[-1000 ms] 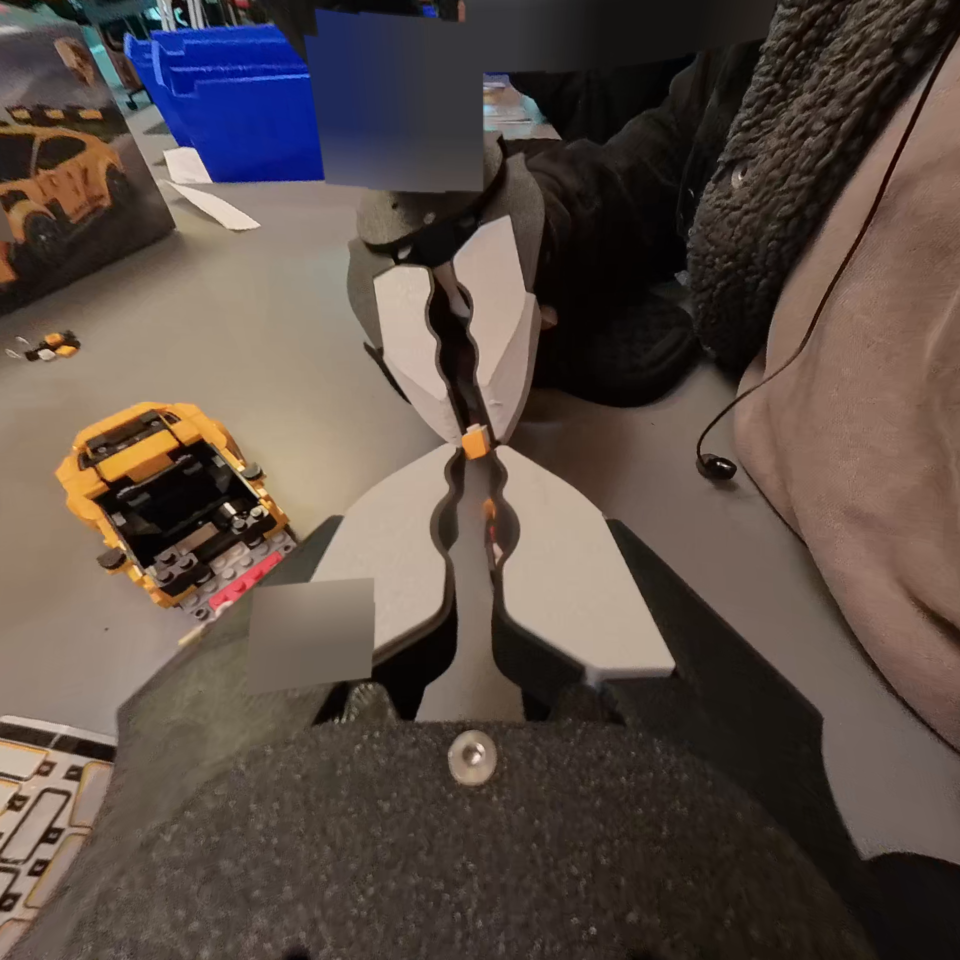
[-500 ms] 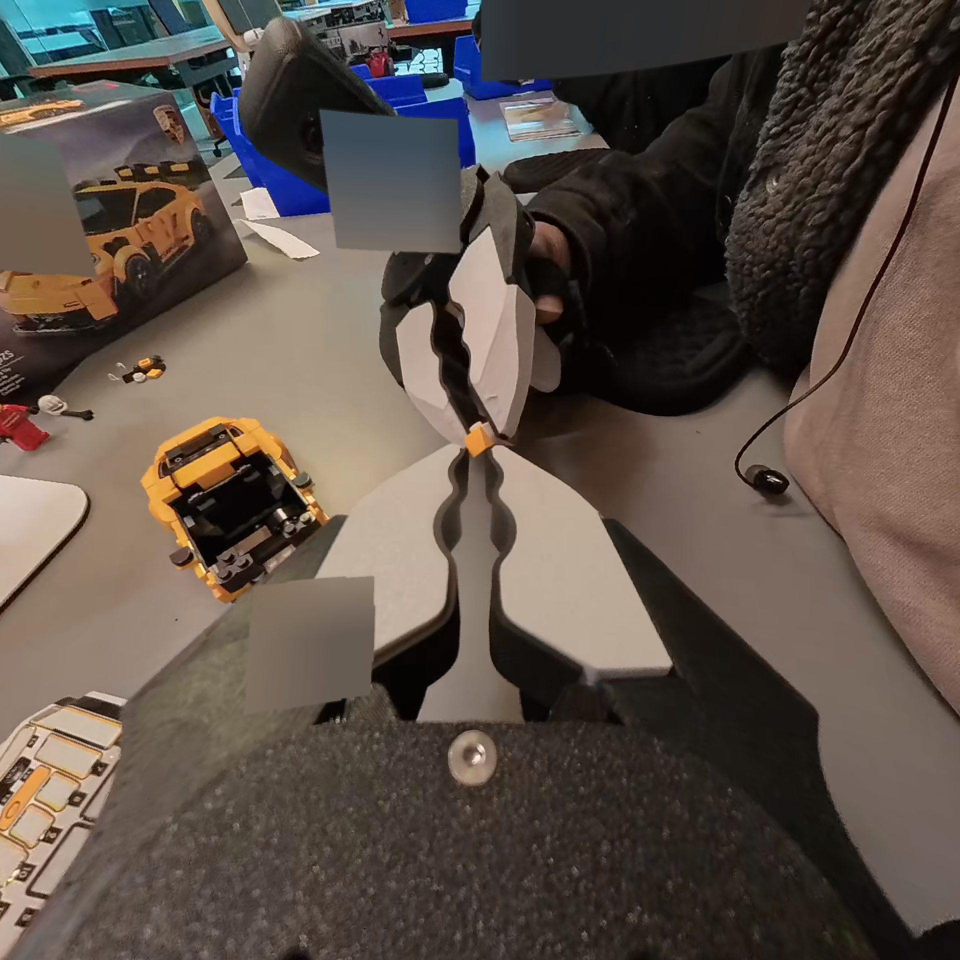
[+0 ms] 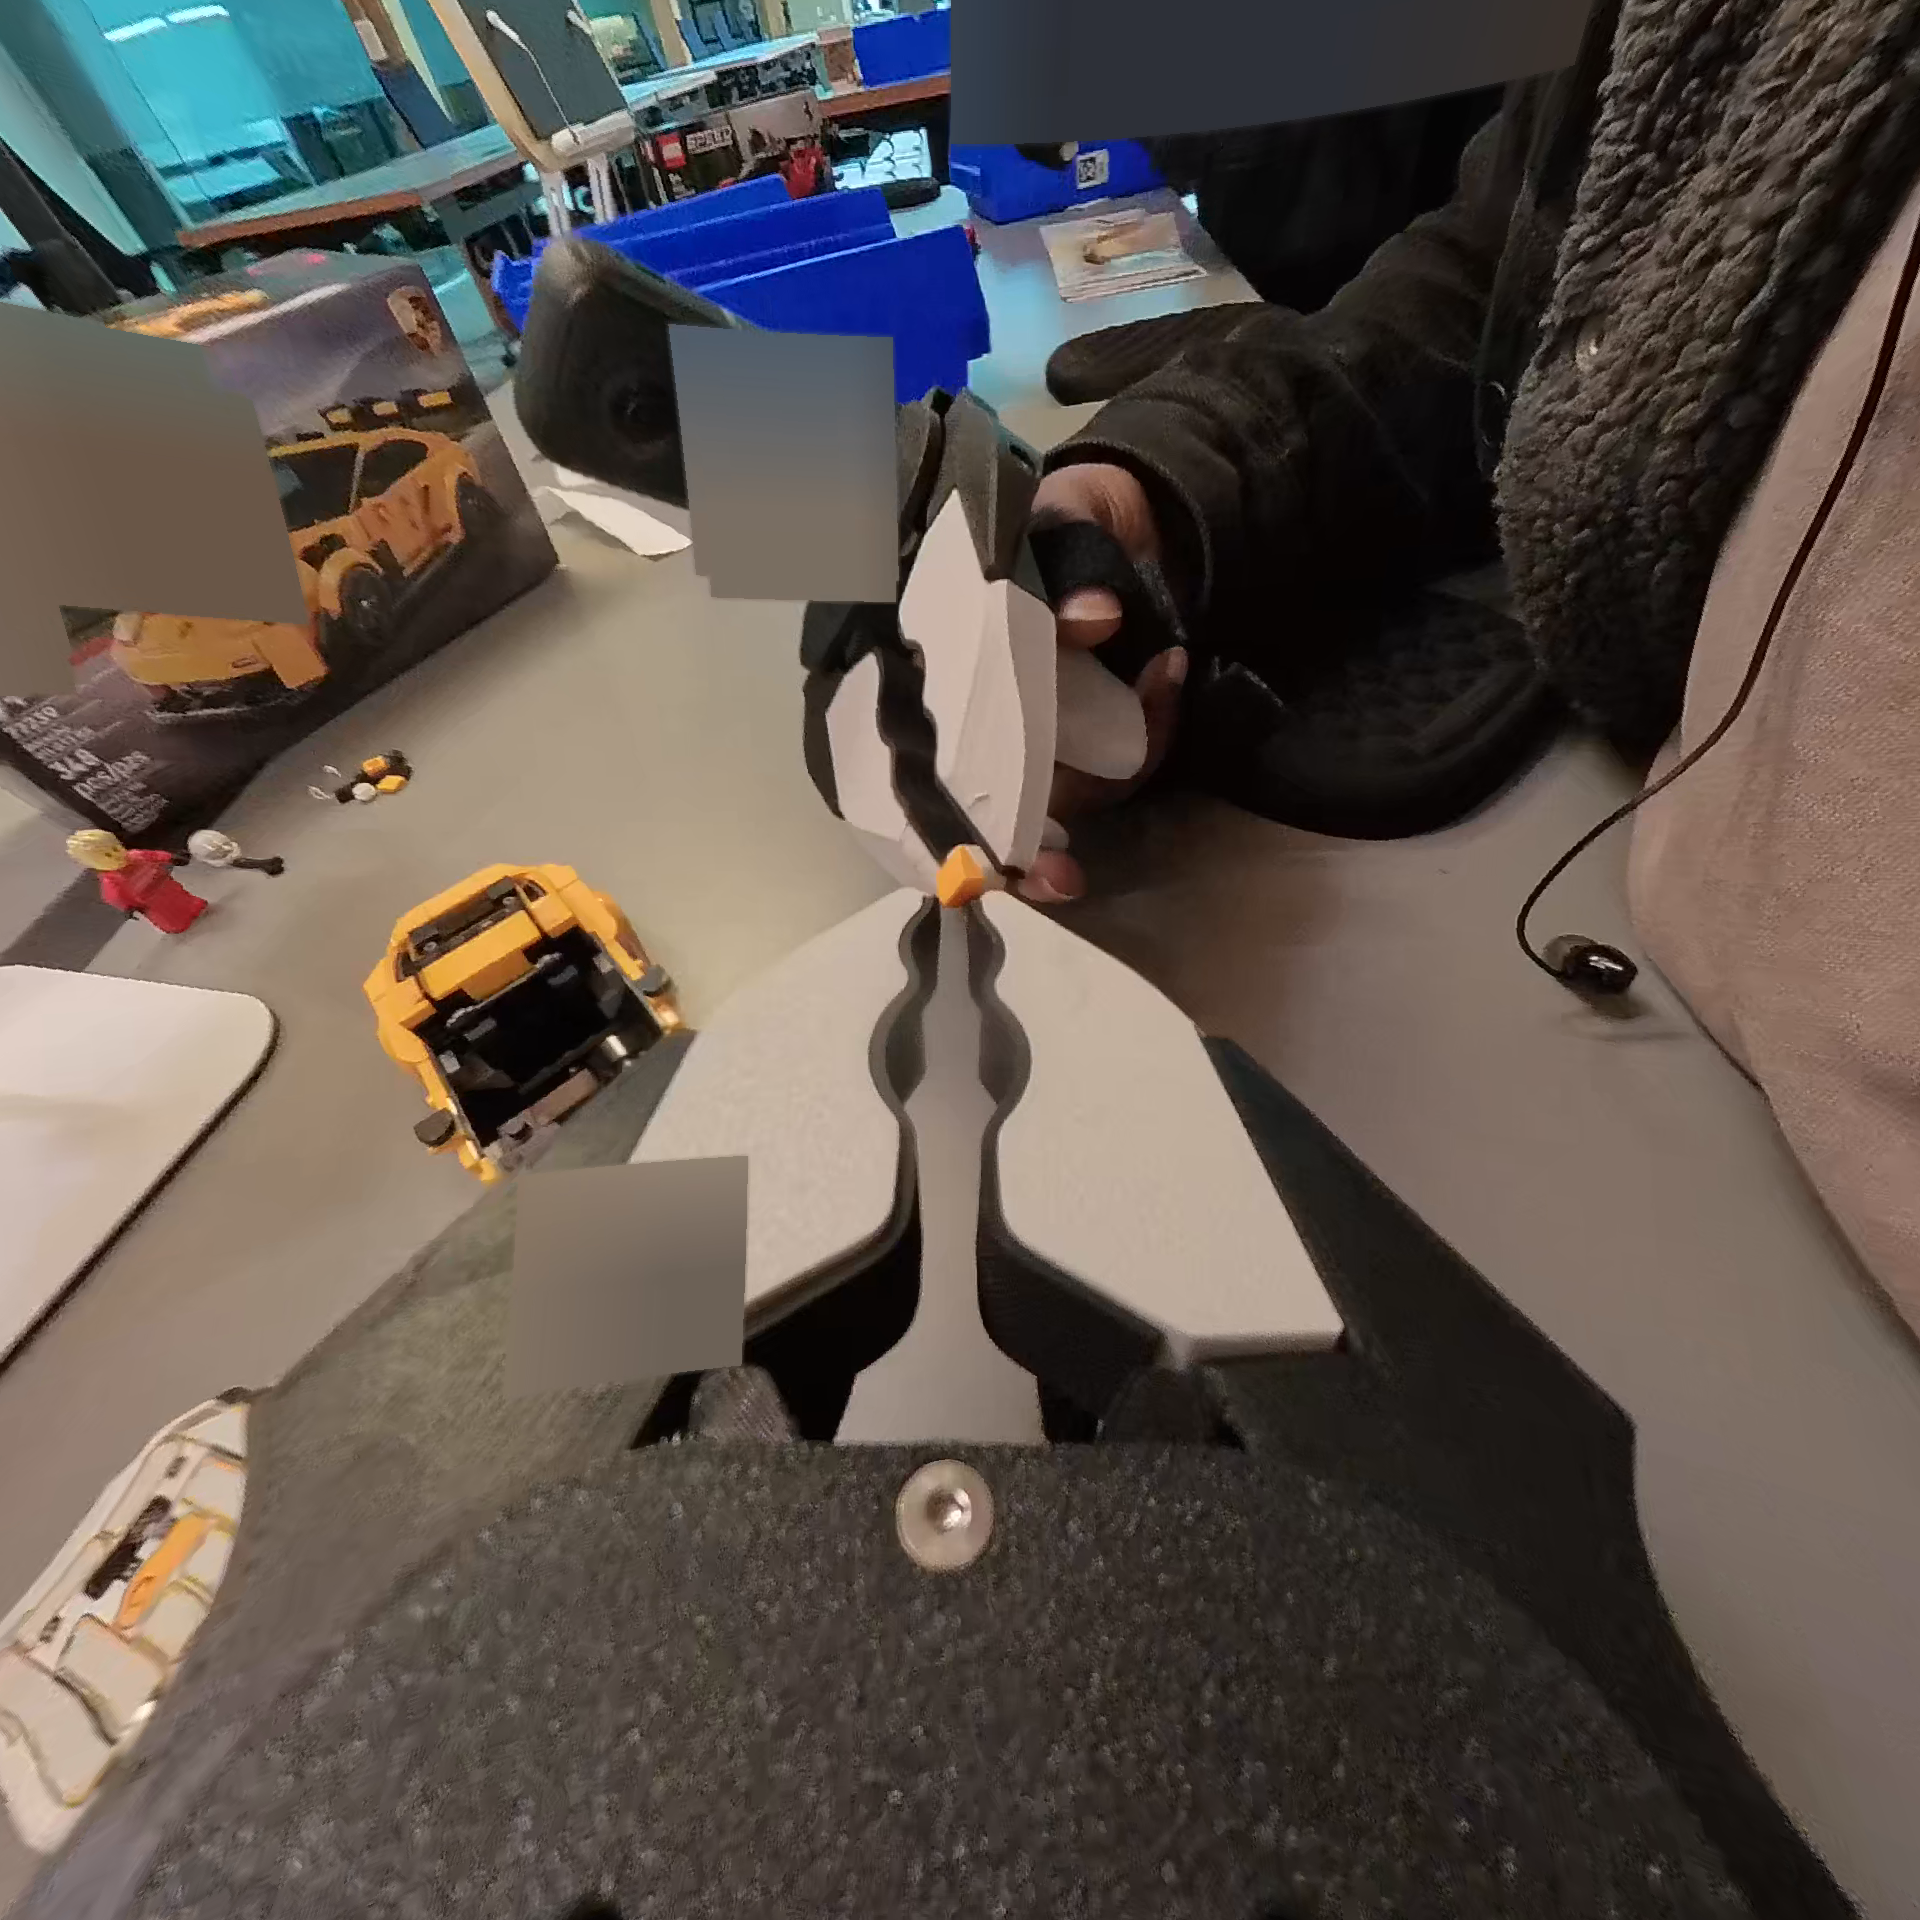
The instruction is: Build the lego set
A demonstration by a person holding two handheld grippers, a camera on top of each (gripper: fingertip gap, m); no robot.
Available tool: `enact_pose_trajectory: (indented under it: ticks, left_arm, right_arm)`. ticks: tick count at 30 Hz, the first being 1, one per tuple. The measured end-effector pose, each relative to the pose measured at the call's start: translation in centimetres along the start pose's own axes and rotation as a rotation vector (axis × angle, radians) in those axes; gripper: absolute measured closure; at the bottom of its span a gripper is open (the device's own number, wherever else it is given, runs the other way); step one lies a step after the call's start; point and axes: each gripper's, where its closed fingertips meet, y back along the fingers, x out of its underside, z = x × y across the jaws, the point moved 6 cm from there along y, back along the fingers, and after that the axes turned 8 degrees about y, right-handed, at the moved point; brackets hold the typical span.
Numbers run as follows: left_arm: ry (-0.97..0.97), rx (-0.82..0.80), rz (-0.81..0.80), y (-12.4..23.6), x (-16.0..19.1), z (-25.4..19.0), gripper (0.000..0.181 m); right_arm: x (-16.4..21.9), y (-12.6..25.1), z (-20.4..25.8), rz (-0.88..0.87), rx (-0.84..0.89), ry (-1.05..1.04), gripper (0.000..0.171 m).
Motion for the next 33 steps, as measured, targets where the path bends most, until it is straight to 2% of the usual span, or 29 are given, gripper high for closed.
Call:
enact_pose_trajectory:
  ticks: [14, 26, 33]
  left_arm:
    - [-0.119, -0.042, -0.033, 0.14, -0.41, -0.41, 0.176]
    - [0.007, 0.006, 0.002, 0.20, -0.07, 0.06, 0.180]
    - [-0.062, -0.033, -0.002, -0.08, -0.37, -0.27, 0.174]
  right_arm:
    - [0.18, -0.05, -0.08, 0.001, -0.048, -0.077, 0.163]
    - [0.21, 0.02, -0.32, -0.003, -0.037, -0.096, 0.163]
    - [-0.09, 0.22, 0.02, -0.034, -0.077, -0.116, 0.163]
